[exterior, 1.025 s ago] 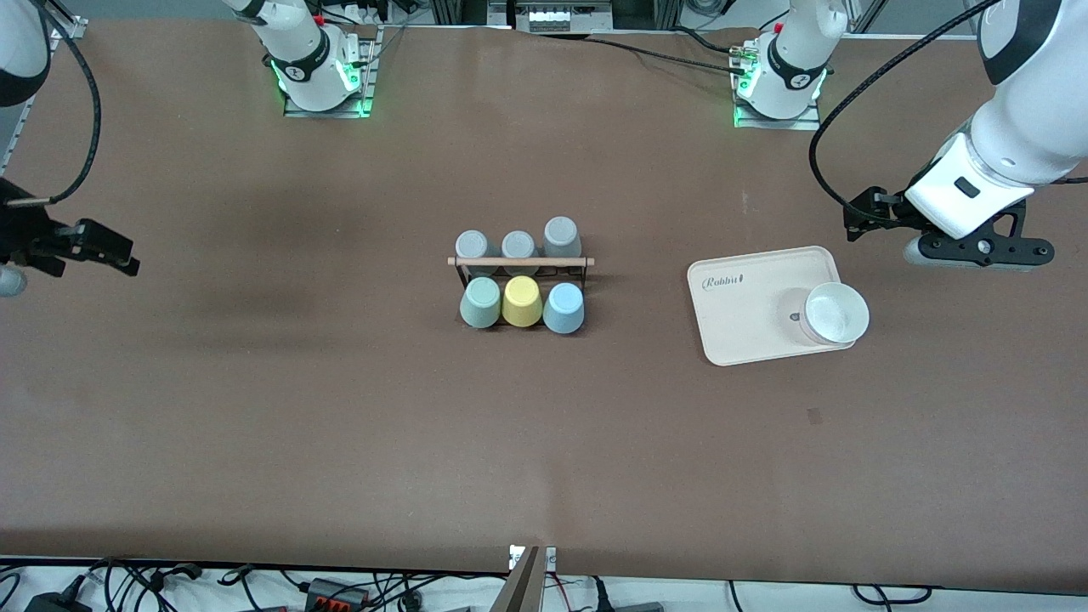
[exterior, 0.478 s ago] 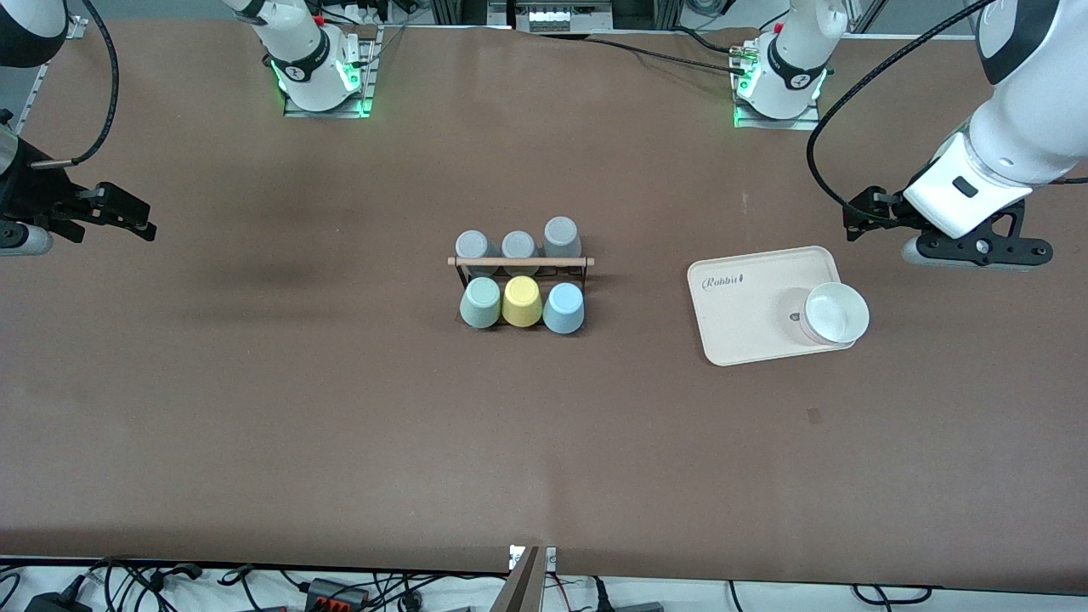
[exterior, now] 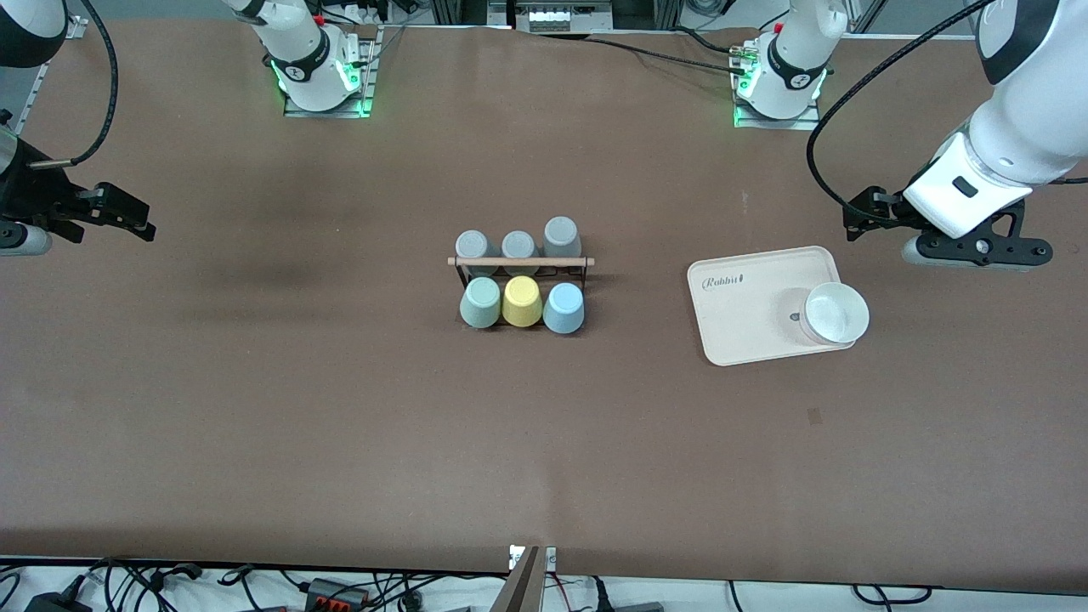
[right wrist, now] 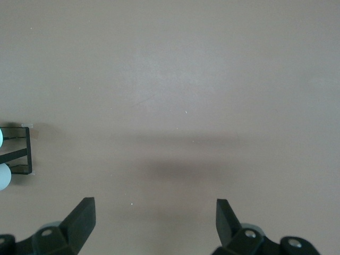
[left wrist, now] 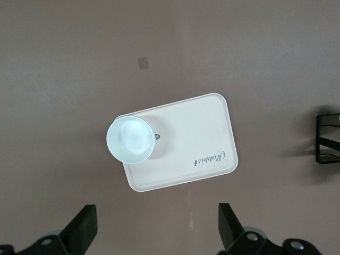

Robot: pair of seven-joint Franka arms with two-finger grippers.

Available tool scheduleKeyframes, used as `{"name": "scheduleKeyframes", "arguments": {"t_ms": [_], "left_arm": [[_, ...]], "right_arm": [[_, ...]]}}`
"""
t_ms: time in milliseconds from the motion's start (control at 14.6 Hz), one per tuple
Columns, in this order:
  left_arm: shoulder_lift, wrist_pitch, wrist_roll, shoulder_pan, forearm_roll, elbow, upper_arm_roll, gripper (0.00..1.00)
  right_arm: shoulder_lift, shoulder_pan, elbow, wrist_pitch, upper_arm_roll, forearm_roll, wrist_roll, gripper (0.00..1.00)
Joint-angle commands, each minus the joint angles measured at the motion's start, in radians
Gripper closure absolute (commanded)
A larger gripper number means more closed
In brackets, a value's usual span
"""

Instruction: Hang scattered cups on rack with three cups

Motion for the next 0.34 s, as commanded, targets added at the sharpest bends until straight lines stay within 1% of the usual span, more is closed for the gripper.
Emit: {"name": "scheduleKeyframes", "arguments": {"t_ms": [0,273], "left_arm": [[-0.008,0.000,0.016,0.002,0.022,0.003,-0.005,0.00],[-0.008,-0.001,0.017,0.002,0.024,0.003,-0.005,0.00]], "right_arm": [[-0.030,-0.003,-0.016,0.008,0.002,-0.011,-0.013,0.00],[-0.030,-0.002,-0.016,0.005,0.003,-0.010,-0.010,0.00]]}}
